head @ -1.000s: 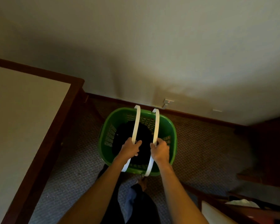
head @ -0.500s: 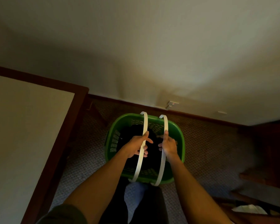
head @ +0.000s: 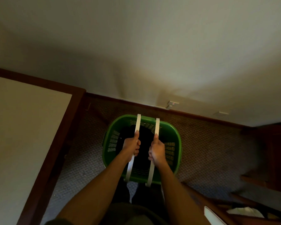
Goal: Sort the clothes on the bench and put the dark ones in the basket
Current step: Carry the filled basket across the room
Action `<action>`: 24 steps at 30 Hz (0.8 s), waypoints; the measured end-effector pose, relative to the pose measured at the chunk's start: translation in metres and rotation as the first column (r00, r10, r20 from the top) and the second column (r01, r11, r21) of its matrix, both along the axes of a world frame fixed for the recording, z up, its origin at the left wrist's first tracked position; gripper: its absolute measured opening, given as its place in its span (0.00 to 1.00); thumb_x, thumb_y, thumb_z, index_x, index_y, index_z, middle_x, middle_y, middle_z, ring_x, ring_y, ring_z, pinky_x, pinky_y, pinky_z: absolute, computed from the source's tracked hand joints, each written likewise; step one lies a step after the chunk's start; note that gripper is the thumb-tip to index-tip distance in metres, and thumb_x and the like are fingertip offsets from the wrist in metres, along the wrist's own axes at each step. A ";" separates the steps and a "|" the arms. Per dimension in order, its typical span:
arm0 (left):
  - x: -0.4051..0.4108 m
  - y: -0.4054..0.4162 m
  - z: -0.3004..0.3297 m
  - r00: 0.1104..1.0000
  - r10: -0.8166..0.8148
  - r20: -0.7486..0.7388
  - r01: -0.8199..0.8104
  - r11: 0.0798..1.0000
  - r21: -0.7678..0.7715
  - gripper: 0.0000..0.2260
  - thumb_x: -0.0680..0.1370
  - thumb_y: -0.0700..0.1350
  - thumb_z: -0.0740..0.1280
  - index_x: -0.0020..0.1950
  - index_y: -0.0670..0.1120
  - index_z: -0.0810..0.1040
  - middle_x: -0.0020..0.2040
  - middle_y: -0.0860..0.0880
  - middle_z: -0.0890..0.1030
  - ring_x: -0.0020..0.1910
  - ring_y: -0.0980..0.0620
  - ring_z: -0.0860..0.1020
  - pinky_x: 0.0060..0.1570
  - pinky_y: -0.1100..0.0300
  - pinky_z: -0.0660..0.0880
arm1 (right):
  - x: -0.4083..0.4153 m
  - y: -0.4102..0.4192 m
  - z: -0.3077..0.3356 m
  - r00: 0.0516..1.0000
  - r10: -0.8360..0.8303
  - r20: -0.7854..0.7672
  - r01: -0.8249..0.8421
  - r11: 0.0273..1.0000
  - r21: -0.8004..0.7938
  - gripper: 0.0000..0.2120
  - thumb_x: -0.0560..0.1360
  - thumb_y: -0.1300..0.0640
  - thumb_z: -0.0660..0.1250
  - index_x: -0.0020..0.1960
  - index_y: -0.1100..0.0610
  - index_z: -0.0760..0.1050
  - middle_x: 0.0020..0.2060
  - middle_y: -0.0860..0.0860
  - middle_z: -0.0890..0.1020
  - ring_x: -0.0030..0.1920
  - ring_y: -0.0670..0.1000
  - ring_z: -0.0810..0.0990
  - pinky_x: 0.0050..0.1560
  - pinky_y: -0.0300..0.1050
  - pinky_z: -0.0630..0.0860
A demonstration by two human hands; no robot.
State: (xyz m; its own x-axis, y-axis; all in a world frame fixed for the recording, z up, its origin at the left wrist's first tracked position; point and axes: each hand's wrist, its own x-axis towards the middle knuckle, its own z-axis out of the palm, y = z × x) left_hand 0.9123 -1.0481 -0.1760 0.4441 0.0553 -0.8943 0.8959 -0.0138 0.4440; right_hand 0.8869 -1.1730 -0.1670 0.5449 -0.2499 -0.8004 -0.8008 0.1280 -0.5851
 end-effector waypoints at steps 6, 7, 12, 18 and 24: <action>-0.053 0.015 0.016 0.997 0.063 -0.042 -0.063 0.998 -0.008 0.26 0.77 0.66 0.64 0.33 0.45 0.71 0.23 0.50 0.65 0.21 0.53 0.61 0.25 0.63 0.59 | -0.041 -0.020 0.014 0.983 0.178 -0.046 -0.180 0.983 -0.028 0.26 0.83 0.38 0.51 0.35 0.55 0.67 0.21 0.48 0.67 0.18 0.47 0.65 0.20 0.38 0.62; -0.062 0.015 0.021 0.995 0.092 -0.041 -0.092 0.996 -0.006 0.27 0.77 0.66 0.64 0.32 0.45 0.71 0.23 0.50 0.65 0.20 0.53 0.61 0.24 0.63 0.59 | -0.044 -0.023 0.016 0.976 0.211 -0.050 -0.213 0.976 -0.034 0.27 0.82 0.37 0.52 0.35 0.55 0.67 0.21 0.49 0.67 0.18 0.47 0.65 0.20 0.38 0.62; -0.098 0.020 0.053 0.953 0.302 -0.006 -0.303 0.953 -0.020 0.26 0.79 0.66 0.62 0.34 0.45 0.71 0.23 0.51 0.65 0.19 0.53 0.61 0.22 0.63 0.59 | -0.036 -0.018 0.039 0.899 0.435 -0.046 -0.437 0.892 -0.112 0.26 0.81 0.36 0.55 0.34 0.54 0.68 0.25 0.50 0.69 0.23 0.51 0.68 0.27 0.42 0.67; -0.164 0.050 0.085 0.823 0.565 0.050 -0.562 0.825 -0.060 0.25 0.80 0.65 0.60 0.36 0.44 0.72 0.24 0.51 0.66 0.20 0.54 0.62 0.21 0.62 0.59 | -0.048 0.022 0.082 0.757 0.653 0.035 -0.650 0.757 -0.065 0.24 0.82 0.37 0.54 0.35 0.53 0.69 0.24 0.47 0.70 0.23 0.48 0.70 0.21 0.40 0.65; -0.261 0.053 0.096 0.589 0.808 0.030 -0.803 0.589 -0.097 0.27 0.80 0.66 0.59 0.36 0.43 0.71 0.23 0.51 0.64 0.20 0.54 0.60 0.23 0.63 0.57 | -0.097 0.057 0.098 0.544 0.839 0.023 -0.838 0.545 -0.021 0.27 0.81 0.37 0.56 0.30 0.52 0.64 0.20 0.46 0.64 0.19 0.47 0.62 0.21 0.38 0.58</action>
